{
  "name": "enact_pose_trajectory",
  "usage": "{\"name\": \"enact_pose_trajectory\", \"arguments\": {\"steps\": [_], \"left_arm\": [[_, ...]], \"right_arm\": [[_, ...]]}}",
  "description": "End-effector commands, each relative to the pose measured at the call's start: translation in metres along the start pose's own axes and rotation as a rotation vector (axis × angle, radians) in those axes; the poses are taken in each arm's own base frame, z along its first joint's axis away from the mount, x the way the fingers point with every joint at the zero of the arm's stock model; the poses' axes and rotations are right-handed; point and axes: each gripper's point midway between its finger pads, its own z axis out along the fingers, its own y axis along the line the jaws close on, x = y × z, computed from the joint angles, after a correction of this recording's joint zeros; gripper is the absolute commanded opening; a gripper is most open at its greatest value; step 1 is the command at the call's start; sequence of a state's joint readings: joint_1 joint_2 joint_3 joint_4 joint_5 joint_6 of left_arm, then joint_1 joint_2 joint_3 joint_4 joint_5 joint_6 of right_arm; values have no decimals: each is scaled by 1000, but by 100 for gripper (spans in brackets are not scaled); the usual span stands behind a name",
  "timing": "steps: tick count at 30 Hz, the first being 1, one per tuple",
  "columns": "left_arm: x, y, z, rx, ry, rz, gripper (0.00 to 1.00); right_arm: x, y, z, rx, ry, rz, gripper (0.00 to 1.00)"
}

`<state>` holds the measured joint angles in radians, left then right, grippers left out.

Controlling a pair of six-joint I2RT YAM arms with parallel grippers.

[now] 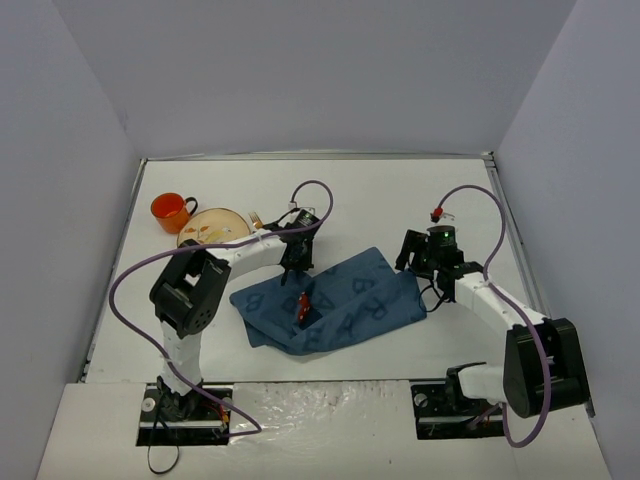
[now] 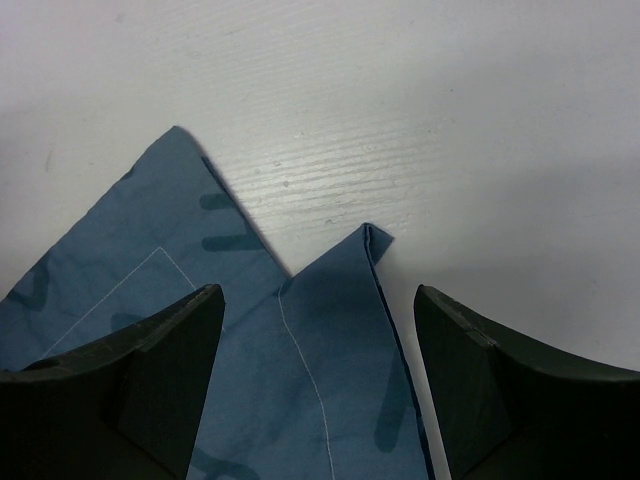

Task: Set the dinner table for one person

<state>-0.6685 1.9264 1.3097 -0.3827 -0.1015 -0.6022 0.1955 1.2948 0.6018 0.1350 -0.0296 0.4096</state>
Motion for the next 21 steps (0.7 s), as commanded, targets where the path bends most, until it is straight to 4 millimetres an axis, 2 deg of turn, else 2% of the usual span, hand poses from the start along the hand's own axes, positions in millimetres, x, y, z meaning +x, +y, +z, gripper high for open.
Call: {"name": "enact_pose_trajectory", "arguments": {"steps": [1, 5, 11, 18, 21], "left_arm": [[-18, 12, -37, -34, -71, -8, 0], [-22, 18, -51, -40, -97, -16, 0], [-25, 27, -65, -56, -133, -31, 0], [-30, 34, -79, -64, -156, -43, 0], [-33, 37, -84, -68, -168, -46, 0]], "right_arm": [[-15, 3, 16, 4, -38, 29, 73], [-6, 1, 30, 17, -1, 30, 73], [0, 2, 40, 15, 27, 32, 72], [8, 5, 40, -7, 54, 37, 54], [10, 1, 37, 8, 63, 36, 51]]}}
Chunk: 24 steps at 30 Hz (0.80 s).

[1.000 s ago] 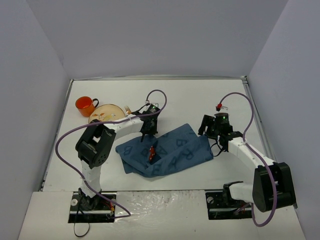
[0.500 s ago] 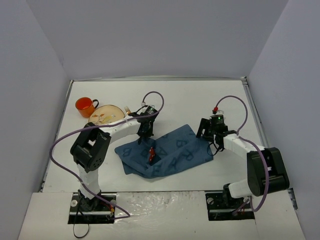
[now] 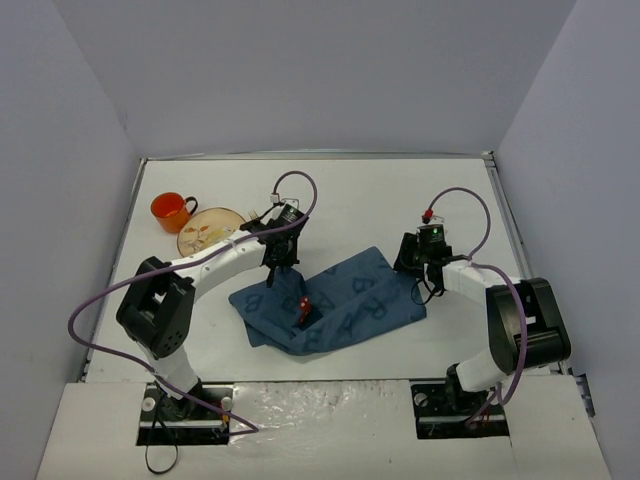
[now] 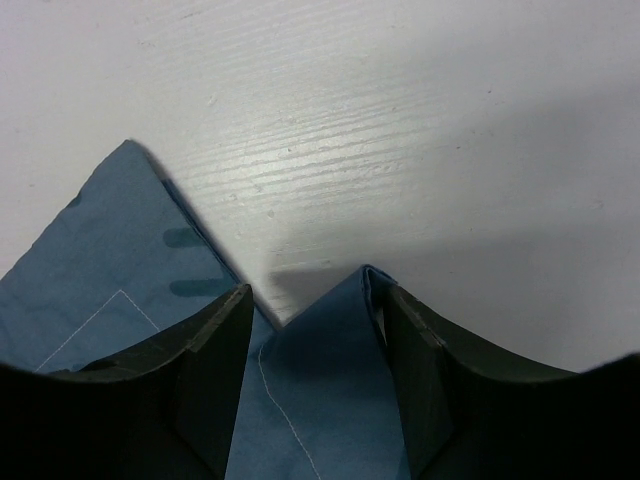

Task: Set the dinner table for one person

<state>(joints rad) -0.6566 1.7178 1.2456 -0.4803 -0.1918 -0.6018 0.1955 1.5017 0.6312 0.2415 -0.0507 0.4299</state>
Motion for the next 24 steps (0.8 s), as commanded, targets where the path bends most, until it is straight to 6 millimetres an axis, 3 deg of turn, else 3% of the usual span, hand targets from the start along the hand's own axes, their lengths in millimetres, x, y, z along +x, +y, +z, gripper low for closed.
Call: {"name": "enact_pose_trajectory", "arguments": {"steps": [1, 7, 11, 17, 21, 24], "left_arm": [[-23, 10, -25, -8, -83, -29, 0], [-24, 15, -29, -15, -90, -34, 0], [-24, 17, -31, -15, -91, -38, 0], [-28, 22, -40, -18, -111, -50, 0], [-33, 29, -54, -19, -135, -63, 0], [-39, 38, -73, -23, -164, -74, 0]], "right_arm": [[-6, 0, -3, 3, -8, 19, 50], [-4, -8, -8, 47, -3, 21, 52], [-1, -7, -6, 41, 14, 18, 42], [-3, -5, -7, 35, 12, 12, 5], [-23, 0, -17, 28, -40, 4, 0], [-51, 12, -37, -1, -120, 11, 0]]}}
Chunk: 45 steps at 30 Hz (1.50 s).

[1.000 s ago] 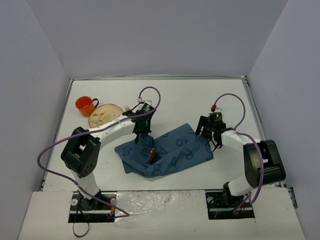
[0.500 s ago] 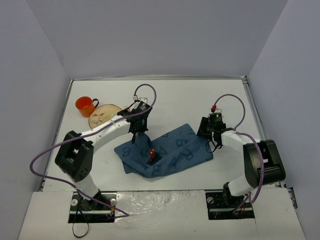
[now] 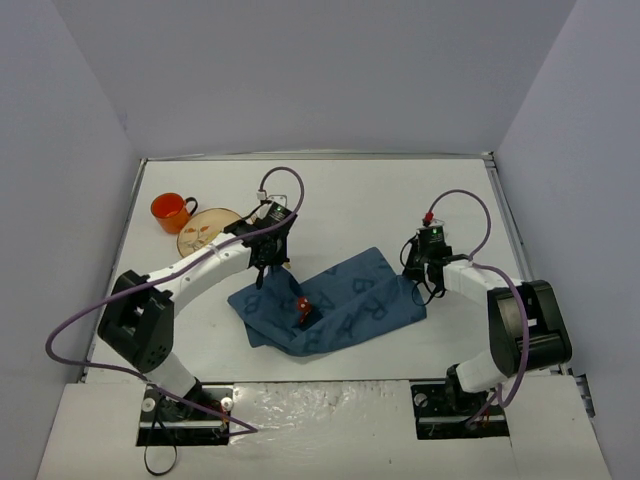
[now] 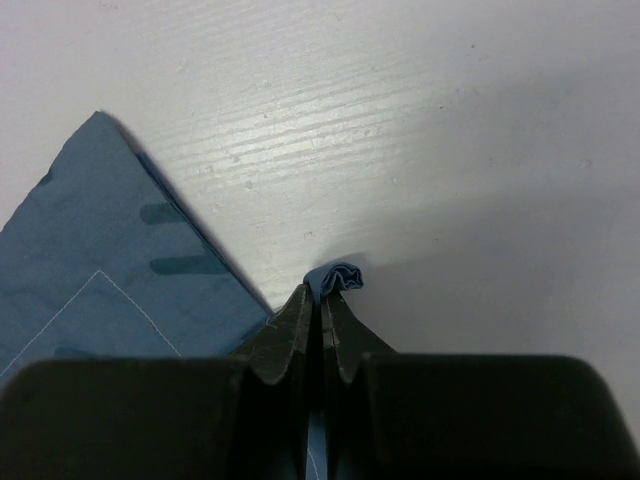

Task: Set the dinner table for one person

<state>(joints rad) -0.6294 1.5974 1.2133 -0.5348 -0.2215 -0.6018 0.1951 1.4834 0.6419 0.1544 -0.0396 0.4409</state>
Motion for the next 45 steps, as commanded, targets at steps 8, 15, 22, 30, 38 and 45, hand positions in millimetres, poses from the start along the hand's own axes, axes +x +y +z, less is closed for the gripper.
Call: {"name": "enact_pose_trajectory", "arguments": {"steps": [8, 15, 22, 30, 38, 45], "left_arm": [[-58, 58, -106, -53, -248, -106, 0], [-70, 104, -166, -114, -386, -193, 0], [-79, 132, -236, -97, -551, -256, 0], [-82, 138, -300, 22, -681, -211, 0], [-73, 81, -331, 383, -707, 15, 0], [-60, 42, -359, 650, -732, 97, 0]], "right_arm": [[-158, 38, -128, -71, -493, 53, 0], [-217, 32, -202, -32, -710, 74, 0], [-262, 20, -269, 7, -874, 111, 0], [-295, 12, -367, 30, -1097, 145, 0], [-288, -9, -455, 90, -1267, 170, 0], [-264, -32, -491, 156, -1322, 213, 0]]}}
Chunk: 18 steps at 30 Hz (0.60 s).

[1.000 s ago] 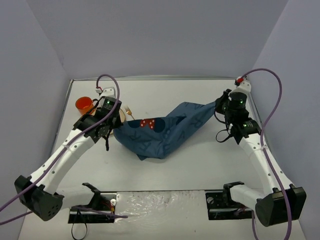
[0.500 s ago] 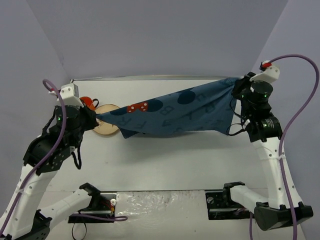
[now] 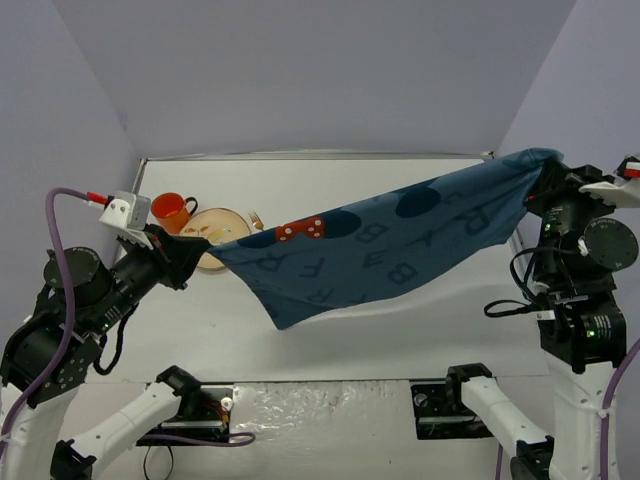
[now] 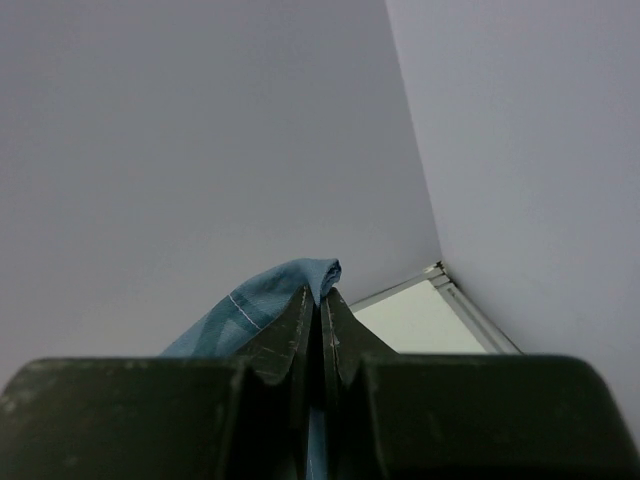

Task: Set the dinner table for one person

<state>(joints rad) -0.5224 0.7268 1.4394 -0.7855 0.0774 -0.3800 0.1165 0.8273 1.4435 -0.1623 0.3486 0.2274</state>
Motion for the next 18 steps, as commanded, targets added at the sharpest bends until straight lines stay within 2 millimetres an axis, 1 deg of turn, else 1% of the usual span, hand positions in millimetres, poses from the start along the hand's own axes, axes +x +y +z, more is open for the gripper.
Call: {"name": "enact_pose_trajectory", "arguments": {"steps": [1, 3, 5, 6, 7, 8, 9, 11, 13, 15, 17, 18], "left_arm": [[-12, -30, -2, 167, -35, 31, 0], [-5, -27, 5, 149, -10, 6, 0], [6, -16, 17, 94, 26, -22, 0], [9, -12, 21, 70, 34, -27, 0], [18, -6, 28, 37, 67, -44, 0], [25, 0, 35, 4, 93, -59, 0], [38, 10, 47, -50, 130, -74, 0], [56, 20, 62, -113, 181, -127, 0], [76, 32, 80, -172, 219, -162, 0], [89, 44, 96, -230, 234, -171, 0], [93, 50, 106, -258, 229, -168, 0], [94, 53, 112, -269, 226, -165, 0]], "right_arm": [[-48, -34, -15, 169, -151, -2, 0], [-44, -39, -15, 197, -136, -13, 0], [-37, -41, -10, 218, -119, -24, 0], [-32, -43, -8, 231, -107, -33, 0], [-23, -45, -1, 252, -88, -43, 0], [-18, -46, 2, 258, -77, -50, 0], [-5, -48, 9, 280, -50, -65, 0], [23, -53, 26, 330, 9, -105, 0], [49, -54, 39, 349, 60, -124, 0], [71, -57, 50, 368, 82, -136, 0], [91, -58, 60, 377, 119, -158, 0], [98, -57, 63, 373, 130, -162, 0]]}}
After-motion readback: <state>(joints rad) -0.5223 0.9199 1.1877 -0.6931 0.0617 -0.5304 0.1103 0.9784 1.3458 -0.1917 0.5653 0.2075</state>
